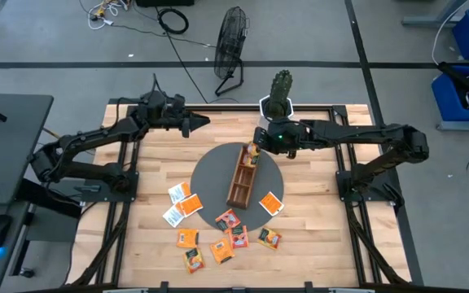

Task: Pick & Place Tea
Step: Put the orange tea bag into the top section of the wooden organizer

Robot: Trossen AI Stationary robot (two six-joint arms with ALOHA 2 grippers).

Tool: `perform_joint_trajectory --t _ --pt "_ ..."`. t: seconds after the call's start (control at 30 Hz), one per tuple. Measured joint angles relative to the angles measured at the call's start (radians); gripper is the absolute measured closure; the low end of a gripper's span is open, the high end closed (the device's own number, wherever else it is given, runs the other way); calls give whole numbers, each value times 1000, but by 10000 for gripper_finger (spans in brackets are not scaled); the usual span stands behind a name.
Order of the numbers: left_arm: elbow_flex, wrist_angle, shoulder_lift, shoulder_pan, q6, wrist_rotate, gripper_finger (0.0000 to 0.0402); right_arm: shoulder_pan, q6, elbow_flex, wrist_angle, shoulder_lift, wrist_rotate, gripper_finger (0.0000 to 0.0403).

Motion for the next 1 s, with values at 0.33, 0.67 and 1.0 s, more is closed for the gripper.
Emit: perform_joint_trajectory --t 0.33,0.67,1.0 --pt "0 1 0 0 -2 9 294 17 44 0 -10 117 -21 403" --pt "0 2 0 0 -3 9 294 16 52 0 37 231 -56 403" --pt "0 1 0 0 -4 18 294 13 105 -1 45 265 14 403"
